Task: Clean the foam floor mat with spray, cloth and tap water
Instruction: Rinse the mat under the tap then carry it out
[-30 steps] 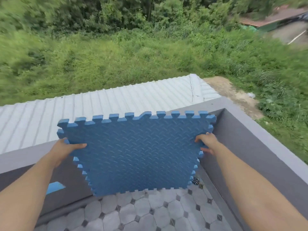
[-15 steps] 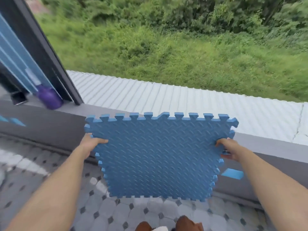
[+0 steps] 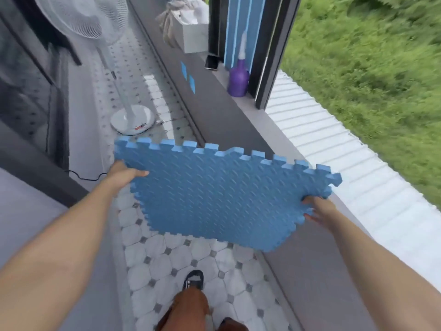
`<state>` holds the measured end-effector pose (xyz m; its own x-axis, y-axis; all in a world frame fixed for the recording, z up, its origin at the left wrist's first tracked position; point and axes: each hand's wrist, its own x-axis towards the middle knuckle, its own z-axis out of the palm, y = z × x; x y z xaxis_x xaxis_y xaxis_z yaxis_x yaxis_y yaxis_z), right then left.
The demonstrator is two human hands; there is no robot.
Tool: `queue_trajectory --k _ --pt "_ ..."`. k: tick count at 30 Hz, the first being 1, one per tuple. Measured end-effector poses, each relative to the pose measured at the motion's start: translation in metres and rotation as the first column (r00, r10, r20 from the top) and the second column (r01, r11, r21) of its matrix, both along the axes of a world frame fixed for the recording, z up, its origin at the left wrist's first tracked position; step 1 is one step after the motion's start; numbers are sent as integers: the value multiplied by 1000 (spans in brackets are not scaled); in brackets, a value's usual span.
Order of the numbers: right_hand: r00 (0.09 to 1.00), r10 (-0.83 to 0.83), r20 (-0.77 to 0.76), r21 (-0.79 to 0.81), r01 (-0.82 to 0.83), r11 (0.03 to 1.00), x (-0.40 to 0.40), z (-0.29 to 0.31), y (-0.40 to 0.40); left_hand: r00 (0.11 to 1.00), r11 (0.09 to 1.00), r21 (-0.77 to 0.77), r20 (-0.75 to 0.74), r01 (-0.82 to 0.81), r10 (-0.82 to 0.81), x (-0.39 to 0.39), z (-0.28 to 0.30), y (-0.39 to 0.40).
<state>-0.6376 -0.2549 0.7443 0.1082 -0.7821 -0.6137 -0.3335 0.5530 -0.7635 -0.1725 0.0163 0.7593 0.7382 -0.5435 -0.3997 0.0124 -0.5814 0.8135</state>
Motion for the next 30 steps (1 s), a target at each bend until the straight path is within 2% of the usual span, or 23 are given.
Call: queue_trajectory --k 3,5,11,16,24,28,30 --pt "990 141 -1 12 -141 990 70 -15 -24 989 989 22 -2 -147 147 20 -1 34" --pt "974 227 -22 25 -226 974 119 -30 -40 974 975 26 49 -222 220 38 -12 51" --pt "907 398 -136 41 -397 917 262 -102 -71 931 926 97 37 -366 364 118 -90 82" --pt "870 444 -214 91 -435 896 341 -201 -83 936 922 186 -29 -340 352 166 -194 78" --pt "744 540 -393 189 -509 840 410 -384 -118 971 931 310 -82 -191 226 224 -373 50" --pt "646 614 -454 236 -577 782 436 -445 -135 959 904 377 -106 -204 261 245 -439 36" --pt "624 605 -494 218 -584 782 445 -475 -147 954 893 376 -67 -248 293 256 -470 25"
